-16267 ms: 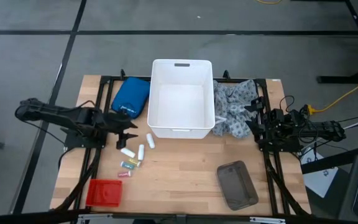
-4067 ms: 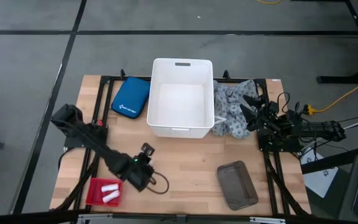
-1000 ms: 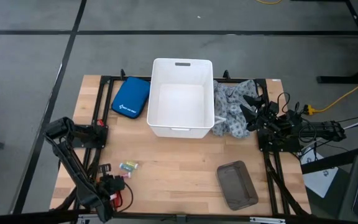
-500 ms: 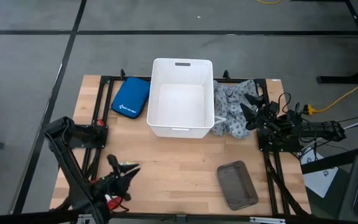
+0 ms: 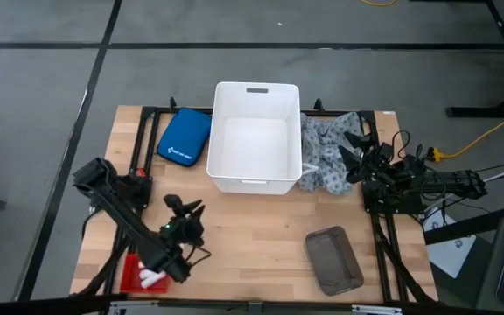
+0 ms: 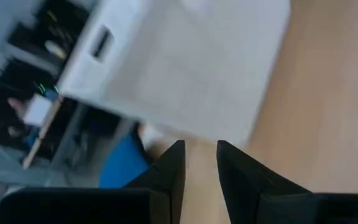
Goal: Pick & place medical supplies in basket/bin
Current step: Put the yellow pill bottle into the black bin
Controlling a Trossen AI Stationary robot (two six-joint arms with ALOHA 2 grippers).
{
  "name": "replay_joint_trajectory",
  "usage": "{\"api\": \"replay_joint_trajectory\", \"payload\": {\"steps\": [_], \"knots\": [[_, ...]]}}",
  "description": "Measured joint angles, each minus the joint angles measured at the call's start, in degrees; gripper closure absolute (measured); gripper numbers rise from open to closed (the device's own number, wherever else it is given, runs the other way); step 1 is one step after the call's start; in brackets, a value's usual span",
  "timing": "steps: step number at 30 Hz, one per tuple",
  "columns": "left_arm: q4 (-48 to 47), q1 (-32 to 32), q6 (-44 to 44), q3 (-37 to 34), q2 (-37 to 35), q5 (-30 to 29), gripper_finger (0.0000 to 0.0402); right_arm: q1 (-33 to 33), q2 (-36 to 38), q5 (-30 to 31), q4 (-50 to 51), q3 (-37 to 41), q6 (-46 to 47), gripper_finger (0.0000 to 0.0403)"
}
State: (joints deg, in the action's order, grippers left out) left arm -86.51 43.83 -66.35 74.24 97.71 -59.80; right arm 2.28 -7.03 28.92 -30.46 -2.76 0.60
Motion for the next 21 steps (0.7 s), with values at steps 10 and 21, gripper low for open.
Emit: {"api": "replay_joint_trajectory", "payload": {"steps": [10, 21], "knots": [[19.71, 2.31, 16.28, -2.14, -4.38, 15.56, 0.0311, 0.01, 0.00, -0.62, 0.04, 0.00, 1.76, 0.0110], [20.16, -1.58, 27.13, -2.15, -4.50, 32.28, 0.0311, 0.00, 0.00, -3.01, 0.04, 0.00, 1.79, 0.0110]]}}
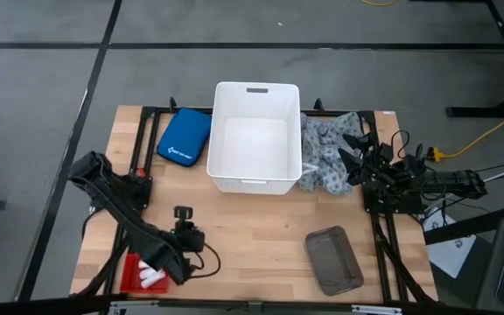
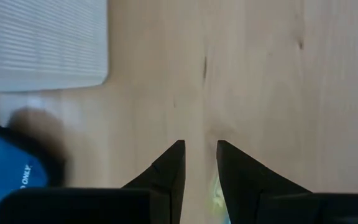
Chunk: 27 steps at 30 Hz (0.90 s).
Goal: Pick & place medical supplies in basket/bin
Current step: Put the yellow pill bottle into the black bin
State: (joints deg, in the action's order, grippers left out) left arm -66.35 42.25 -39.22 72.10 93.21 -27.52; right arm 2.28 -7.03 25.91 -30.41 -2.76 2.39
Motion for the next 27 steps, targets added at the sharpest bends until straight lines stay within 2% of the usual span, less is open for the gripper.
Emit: {"api": "replay_joint_trajectory", "payload": {"steps": [6, 12, 20, 27], "knots": [[3.21, -1.88, 4.17, 0.00, 0.00, 5.69, 0.0311, 0.01, 0.00, 0.00, 0.02, 0.00, -0.04, 0.0110], [4.07, -1.96, 3.34, -1.21, -0.25, 8.59, 0.0311, 0.02, 0.00, 0.00, 0.02, -0.02, -0.06, 0.0111], [10.90, -3.57, -0.42, -15.12, -6.91, 12.66, 0.0311, 0.02, -0.02, 0.00, 0.07, 0.00, -0.08, 0.0111], [19.50, -5.90, 1.32, -21.10, -13.22, 17.67, 0.0311, 0.02, -0.02, 0.02, 0.07, 0.00, -0.13, 0.0111]]}}
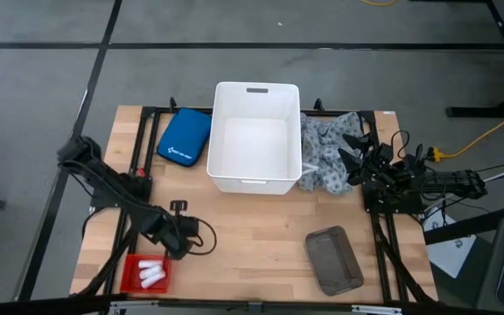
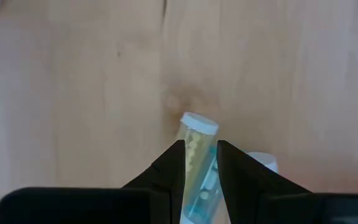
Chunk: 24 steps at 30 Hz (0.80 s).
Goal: Pick & place medical supplies in basket/bin
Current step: Put the yellow pill bottle into the black bin
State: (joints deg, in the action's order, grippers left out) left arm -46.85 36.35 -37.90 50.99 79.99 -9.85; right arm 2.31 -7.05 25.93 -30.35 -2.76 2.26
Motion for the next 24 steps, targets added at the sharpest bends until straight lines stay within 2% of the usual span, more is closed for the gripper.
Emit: {"api": "replay_joint_trajectory", "payload": {"steps": [7, 24], "knots": [[0.79, -2.05, 0.89, -3.37, -0.40, 4.08, 0.0311, -0.01, 0.00, 0.00, 0.46, 0.00, -0.08, 0.0111], [4.07, -2.55, 3.97, -4.71, 1.89, 4.90, 0.0311, -0.01, 0.00, -0.01, 0.59, -0.01, 0.13, 0.0111]]}}
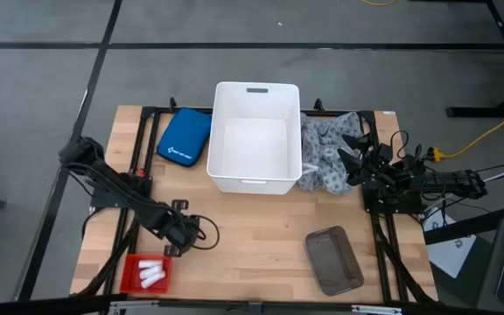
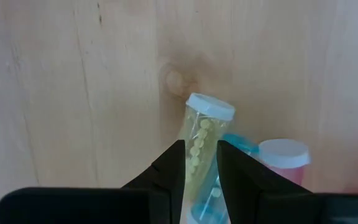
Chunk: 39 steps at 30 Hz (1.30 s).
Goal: Pick & place medical supplies in basket/bin
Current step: Put the yellow pill bottle into the black bin
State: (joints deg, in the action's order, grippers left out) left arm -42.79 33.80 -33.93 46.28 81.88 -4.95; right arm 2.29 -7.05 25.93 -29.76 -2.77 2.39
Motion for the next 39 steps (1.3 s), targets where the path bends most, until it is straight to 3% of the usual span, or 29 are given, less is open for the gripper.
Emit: {"api": "replay_joint_trajectory", "payload": {"steps": [16, 30, 39], "knots": [[0.84, -2.90, 2.51, -0.07, 3.92, 0.08, 0.0238, -0.01, 0.00, 0.01, 0.00, 0.00, 0.11, 0.0111], [3.29, -3.23, 2.74, -0.02, 3.90, -0.92, 0.0315, -0.01, 0.00, 0.00, 0.00, 0.01, 0.11, 0.0111], [6.92, -6.24, 9.65, 3.13, 3.88, -3.29, 0.0315, 0.01, 0.00, 0.01, 0.00, 0.00, 0.09, 0.0111]]}}
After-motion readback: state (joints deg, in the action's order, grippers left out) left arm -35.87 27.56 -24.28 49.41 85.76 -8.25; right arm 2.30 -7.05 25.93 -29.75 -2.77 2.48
